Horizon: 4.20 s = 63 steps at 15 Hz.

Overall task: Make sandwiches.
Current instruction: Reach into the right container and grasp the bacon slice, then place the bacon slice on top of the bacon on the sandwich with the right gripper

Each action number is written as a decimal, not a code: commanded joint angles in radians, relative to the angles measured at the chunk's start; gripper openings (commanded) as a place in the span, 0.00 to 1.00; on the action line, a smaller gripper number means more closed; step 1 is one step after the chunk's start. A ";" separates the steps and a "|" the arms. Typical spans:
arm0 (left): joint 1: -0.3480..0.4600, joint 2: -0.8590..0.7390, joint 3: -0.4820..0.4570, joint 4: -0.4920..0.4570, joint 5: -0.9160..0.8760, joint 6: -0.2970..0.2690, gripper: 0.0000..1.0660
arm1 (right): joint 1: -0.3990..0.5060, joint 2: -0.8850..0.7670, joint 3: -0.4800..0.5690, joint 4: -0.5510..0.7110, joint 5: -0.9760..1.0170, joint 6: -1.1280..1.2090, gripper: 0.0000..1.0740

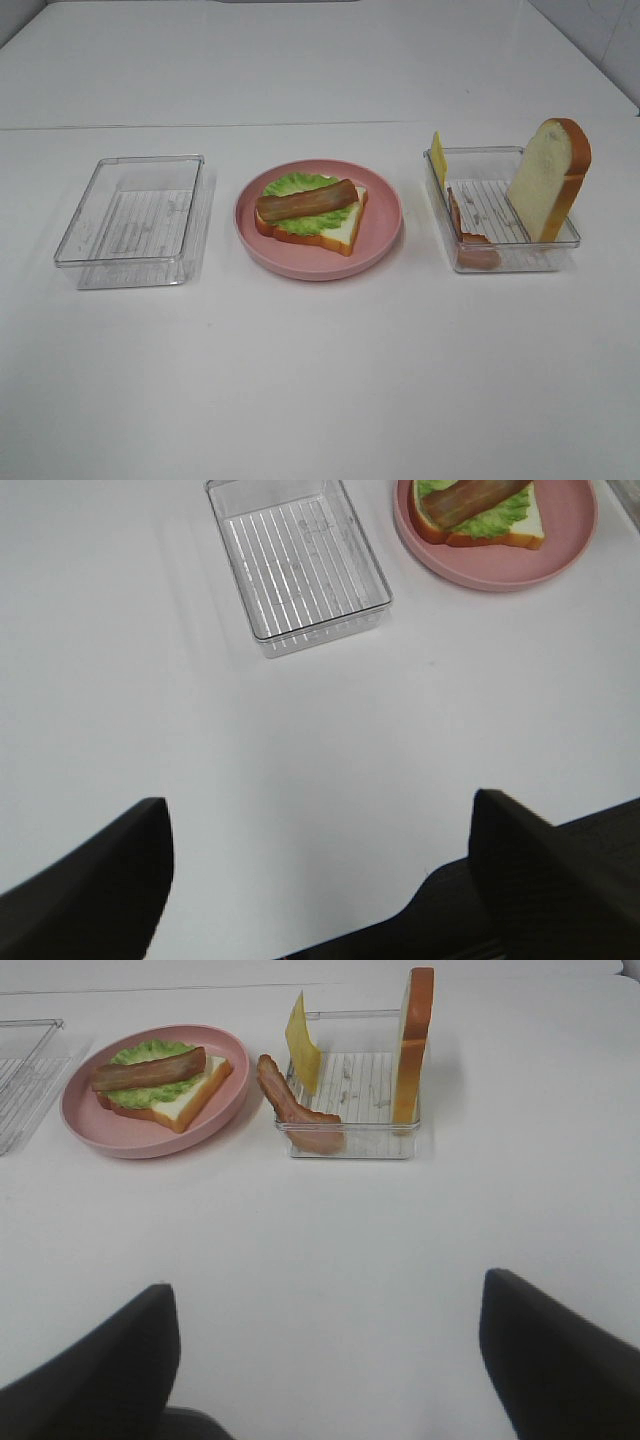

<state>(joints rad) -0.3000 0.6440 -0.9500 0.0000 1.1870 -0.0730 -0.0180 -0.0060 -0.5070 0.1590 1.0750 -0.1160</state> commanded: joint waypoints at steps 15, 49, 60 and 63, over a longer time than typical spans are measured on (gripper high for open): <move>-0.002 -0.675 0.440 0.032 -0.145 0.048 0.73 | -0.003 0.087 -0.013 0.002 -0.041 0.002 0.72; -0.002 -0.674 0.447 -0.045 -0.147 0.132 0.73 | 0.265 2.115 -1.075 -0.034 -0.102 0.075 0.55; -0.002 -0.674 0.447 -0.045 -0.147 0.132 0.73 | 0.265 2.090 -1.164 -0.022 0.031 0.077 0.00; -0.002 -0.674 0.447 -0.045 -0.147 0.132 0.73 | 0.265 2.059 -1.182 -0.007 0.055 0.077 0.00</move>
<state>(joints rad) -0.3000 -0.0060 -0.5070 -0.0390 1.0460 0.0610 0.2470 2.0500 -1.6930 0.1470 1.1300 -0.0420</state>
